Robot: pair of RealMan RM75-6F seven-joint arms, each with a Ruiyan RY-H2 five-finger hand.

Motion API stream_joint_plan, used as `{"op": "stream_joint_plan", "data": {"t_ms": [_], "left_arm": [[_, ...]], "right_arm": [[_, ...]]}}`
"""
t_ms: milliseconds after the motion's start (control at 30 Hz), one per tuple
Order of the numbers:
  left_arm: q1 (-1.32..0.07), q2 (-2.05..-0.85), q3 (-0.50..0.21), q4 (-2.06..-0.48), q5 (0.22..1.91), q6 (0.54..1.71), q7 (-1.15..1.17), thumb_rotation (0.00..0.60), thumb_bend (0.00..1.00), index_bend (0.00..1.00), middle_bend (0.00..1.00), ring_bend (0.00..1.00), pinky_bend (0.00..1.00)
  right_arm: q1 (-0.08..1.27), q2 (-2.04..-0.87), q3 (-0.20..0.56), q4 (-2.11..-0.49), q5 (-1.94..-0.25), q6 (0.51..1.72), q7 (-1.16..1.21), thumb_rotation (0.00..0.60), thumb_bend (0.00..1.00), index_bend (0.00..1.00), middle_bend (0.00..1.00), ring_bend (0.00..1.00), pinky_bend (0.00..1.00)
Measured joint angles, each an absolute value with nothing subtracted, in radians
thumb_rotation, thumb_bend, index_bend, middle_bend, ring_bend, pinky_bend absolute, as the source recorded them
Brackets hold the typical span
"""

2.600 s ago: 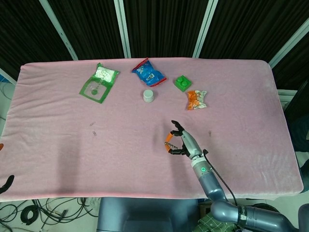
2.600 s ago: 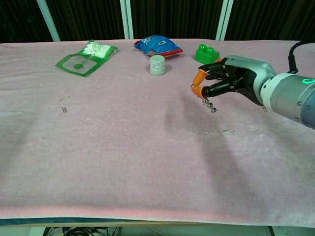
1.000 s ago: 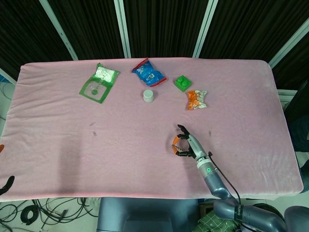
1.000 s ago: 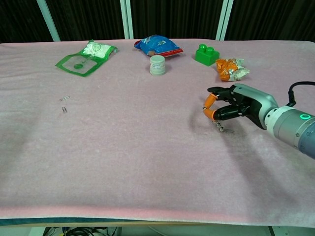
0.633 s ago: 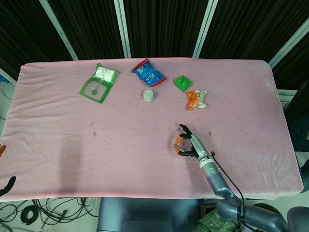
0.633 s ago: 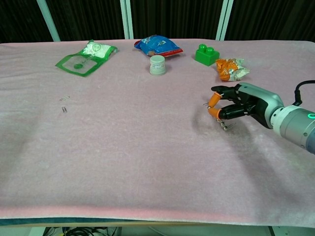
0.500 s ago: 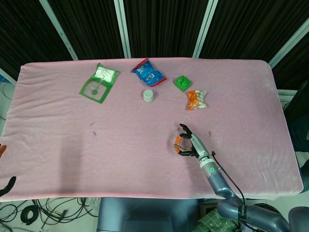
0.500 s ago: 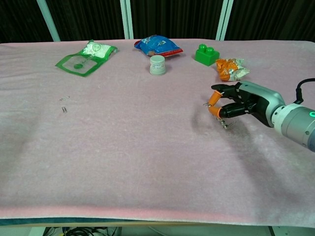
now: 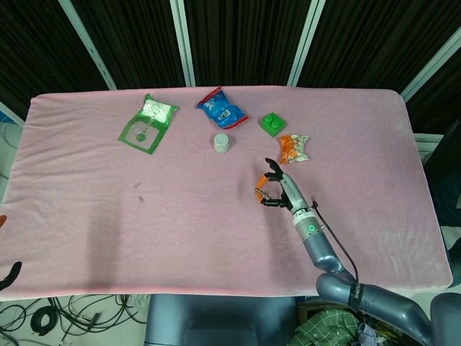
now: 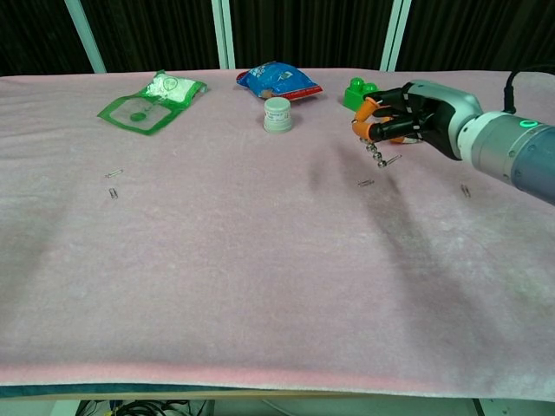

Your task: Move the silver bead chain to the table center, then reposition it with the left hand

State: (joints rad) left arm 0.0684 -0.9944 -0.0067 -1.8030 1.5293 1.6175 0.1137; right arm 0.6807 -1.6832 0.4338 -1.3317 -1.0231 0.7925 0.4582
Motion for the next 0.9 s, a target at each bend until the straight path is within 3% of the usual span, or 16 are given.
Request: {"op": "stream_joint_plan", "data": {"t_ms": [233,900], "left_arm": [[0.073,-0.996,-0.013,-1.804,1.519,1.628,0.114,0.6,0.29,0.11,0.05,0.0,0.0],[0.072,-1.0,-0.018,-1.807,1.506,1.625,0.129,0.6,0.29,0.11,0.05,0.0,0.0]], "right_arm": [[0.736,-1.757,0.465,-1.207,-0.961,0.755,0.462,0.6,0.36,0.64,0.0,0.02,0.18],[0.813,-1.917,0.466,-0.938,-0.995,0.724,0.509,0.6,0.36,0.64,0.0,0.02,0.18]]}}
